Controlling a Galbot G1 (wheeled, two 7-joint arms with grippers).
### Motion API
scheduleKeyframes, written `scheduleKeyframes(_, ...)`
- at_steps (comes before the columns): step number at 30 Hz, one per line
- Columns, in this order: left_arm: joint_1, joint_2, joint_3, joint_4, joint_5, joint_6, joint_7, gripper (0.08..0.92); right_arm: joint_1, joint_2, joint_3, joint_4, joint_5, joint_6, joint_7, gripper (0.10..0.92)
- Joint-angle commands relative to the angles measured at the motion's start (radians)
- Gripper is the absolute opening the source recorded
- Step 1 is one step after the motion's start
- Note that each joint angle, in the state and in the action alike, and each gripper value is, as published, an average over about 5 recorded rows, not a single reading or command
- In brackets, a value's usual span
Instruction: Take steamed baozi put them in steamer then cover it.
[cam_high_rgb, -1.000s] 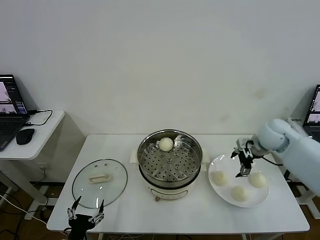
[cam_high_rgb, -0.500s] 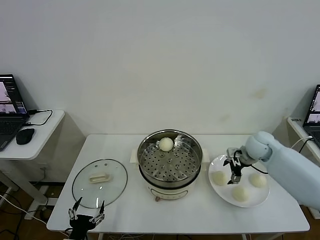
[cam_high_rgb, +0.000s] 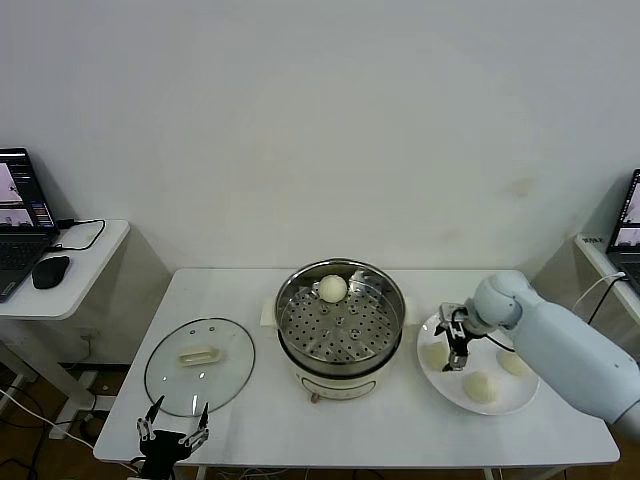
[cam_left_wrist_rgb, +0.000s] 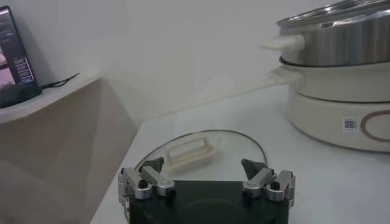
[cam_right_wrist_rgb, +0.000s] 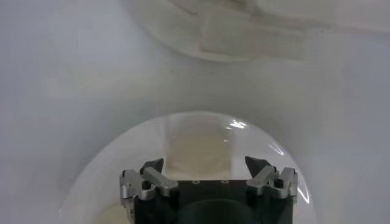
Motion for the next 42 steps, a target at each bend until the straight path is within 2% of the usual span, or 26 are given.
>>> scheduleKeyframes(1, 0.000, 0.000, 0.001, 0.001, 0.001, 0.001, 0.001, 0.823, -0.015, 0.021, 0.013, -0.023, -0.026, 0.007, 0.009, 0.823)
scheduleKeyframes(18, 0.001, -0.003, 0.009, 0.004, 0.008, 0.000, 0.000, 0.823, -0.018, 0.016, 0.026, -0.027, -0.021, 0.003, 0.006, 0.820)
scheduleKeyframes(21, 0.001, -0.005, 0.010, 0.003, 0.009, 0.000, 0.000, 0.823, -0.021, 0.017, 0.030, -0.027, -0.019, 0.002, 0.007, 0.780)
scheduleKeyframes(29, 0.005, -0.005, 0.013, 0.002, 0.011, -0.001, -0.002, 0.823, -0.019, 0.002, 0.038, -0.015, -0.010, -0.005, -0.006, 0.579)
scheduleKeyframes(35, 0.004, -0.006, 0.011, 0.003, 0.011, -0.002, -0.002, 0.823, 0.067, -0.078, 0.001, 0.045, 0.069, -0.034, -0.051, 0.553)
scheduleKeyframes(42, -0.005, -0.014, 0.011, -0.004, 0.009, -0.002, -0.002, 0.823, 0.394, -0.181, -0.201, 0.145, 0.233, -0.074, -0.097, 0.551)
